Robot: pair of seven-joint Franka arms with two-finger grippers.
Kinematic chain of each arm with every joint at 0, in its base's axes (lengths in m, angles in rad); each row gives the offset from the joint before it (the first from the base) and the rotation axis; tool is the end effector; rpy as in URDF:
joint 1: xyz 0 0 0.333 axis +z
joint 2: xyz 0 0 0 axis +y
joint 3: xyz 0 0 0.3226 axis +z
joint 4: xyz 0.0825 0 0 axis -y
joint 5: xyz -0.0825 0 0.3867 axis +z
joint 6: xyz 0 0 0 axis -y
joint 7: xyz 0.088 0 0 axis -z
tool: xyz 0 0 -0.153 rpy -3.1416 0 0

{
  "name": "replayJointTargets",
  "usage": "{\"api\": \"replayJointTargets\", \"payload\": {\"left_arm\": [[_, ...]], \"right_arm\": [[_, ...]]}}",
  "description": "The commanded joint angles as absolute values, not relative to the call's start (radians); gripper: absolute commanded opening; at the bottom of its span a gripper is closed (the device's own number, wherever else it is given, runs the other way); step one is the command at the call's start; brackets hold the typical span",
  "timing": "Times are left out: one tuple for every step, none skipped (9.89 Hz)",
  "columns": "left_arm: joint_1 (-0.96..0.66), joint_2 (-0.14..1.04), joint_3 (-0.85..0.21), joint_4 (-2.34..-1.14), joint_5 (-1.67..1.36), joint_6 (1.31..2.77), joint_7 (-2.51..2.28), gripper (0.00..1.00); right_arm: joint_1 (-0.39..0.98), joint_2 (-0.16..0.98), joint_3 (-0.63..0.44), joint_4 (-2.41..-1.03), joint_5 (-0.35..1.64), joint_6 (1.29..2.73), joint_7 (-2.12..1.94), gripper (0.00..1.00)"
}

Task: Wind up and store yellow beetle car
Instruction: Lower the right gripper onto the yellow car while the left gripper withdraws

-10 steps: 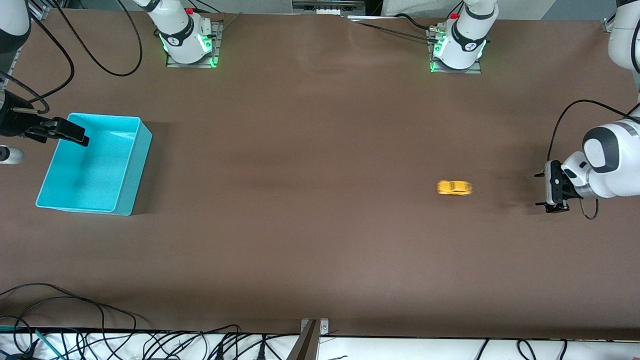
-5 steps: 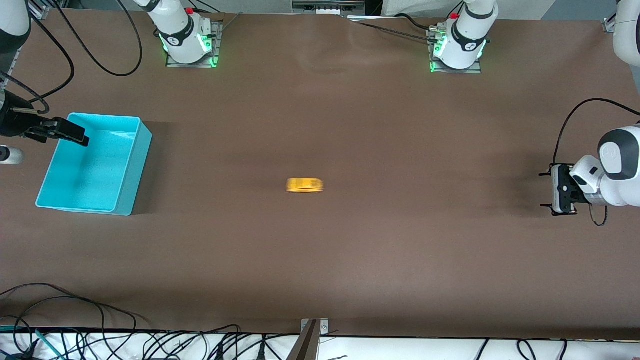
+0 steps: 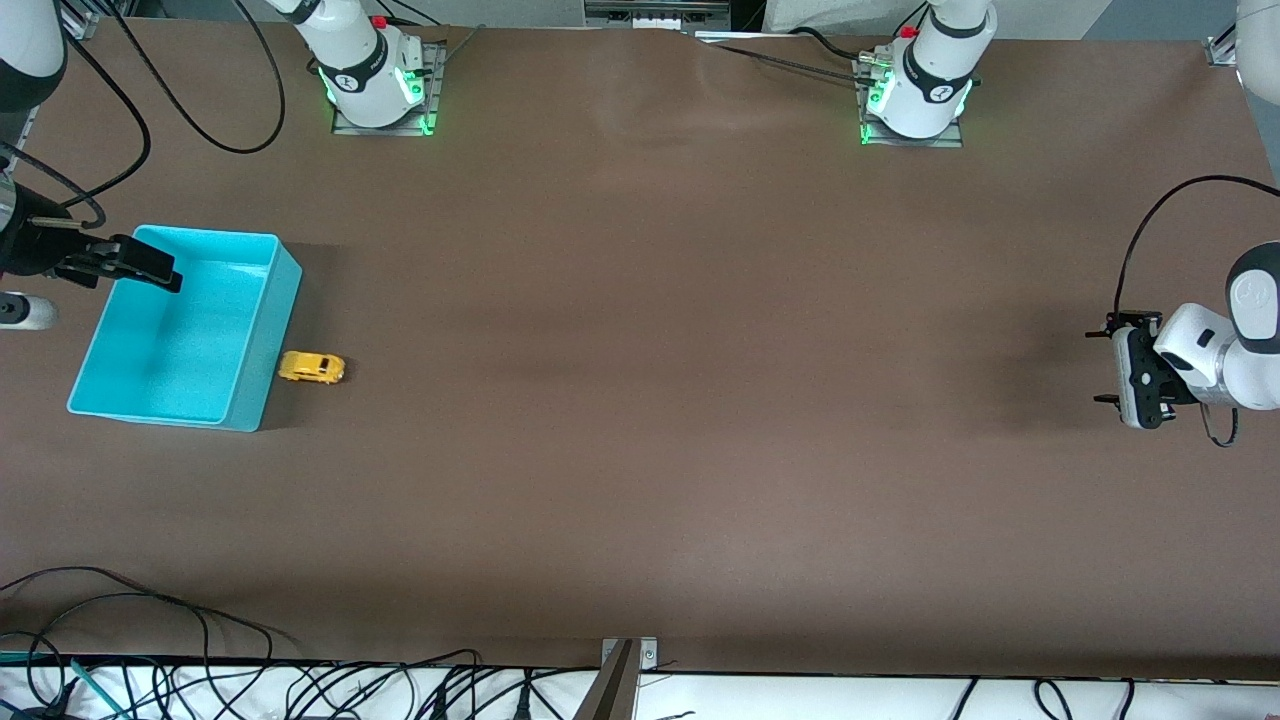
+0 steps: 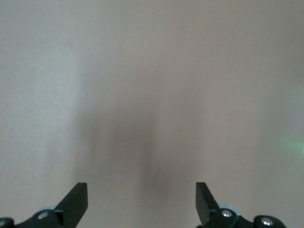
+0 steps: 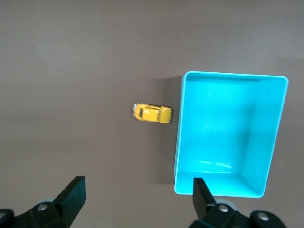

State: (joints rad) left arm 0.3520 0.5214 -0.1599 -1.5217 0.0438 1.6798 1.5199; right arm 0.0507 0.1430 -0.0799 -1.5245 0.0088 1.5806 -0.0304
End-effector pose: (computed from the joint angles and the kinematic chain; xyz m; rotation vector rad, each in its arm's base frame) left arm 0.6270 0.1392 0.2982 2.2249 -1.7516 -0.2912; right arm 0.5947 -0.0134 0.5255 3.1386 0.0017 -0.1358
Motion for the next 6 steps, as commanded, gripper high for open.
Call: {"api": "replayJointTargets", "payload": {"left_arm": [[0.272, 0.511, -0.16, -1.409, 0.068, 1.524, 1.334, 1.0], [0.244, 0.509, -0.161, -1.378, 0.063, 1.491, 1.253, 1.0], [0.223, 0.497, -0.163, -1.368, 0.06, 1.477, 1.183, 1.0], [0.195, 0.479, -0.166, -1.368, 0.061, 1.473, 1.102, 1.0], [0.178, 0.457, -0.17, -1.368, 0.06, 1.471, 1.012, 1.0], [0.175, 0.439, -0.196, -1.368, 0.06, 1.471, 0.932, 1.0]], "right_arm": [[0.078, 0.172, -0.077, -1.529, -0.006, 1.58, -0.118, 1.0], [0.095, 0.19, -0.077, -1.531, -0.006, 1.589, -0.223, 1.0], [0.101, 0.205, -0.077, -1.548, -0.006, 1.615, -0.321, 1.0], [0.101, 0.213, -0.077, -1.575, -0.003, 1.656, -0.425, 1.0], [0.101, 0.225, -0.077, -1.615, 0.001, 1.714, -0.575, 1.0], [0.101, 0.239, -0.077, -1.655, 0.006, 1.782, -0.738, 1.0]]}}
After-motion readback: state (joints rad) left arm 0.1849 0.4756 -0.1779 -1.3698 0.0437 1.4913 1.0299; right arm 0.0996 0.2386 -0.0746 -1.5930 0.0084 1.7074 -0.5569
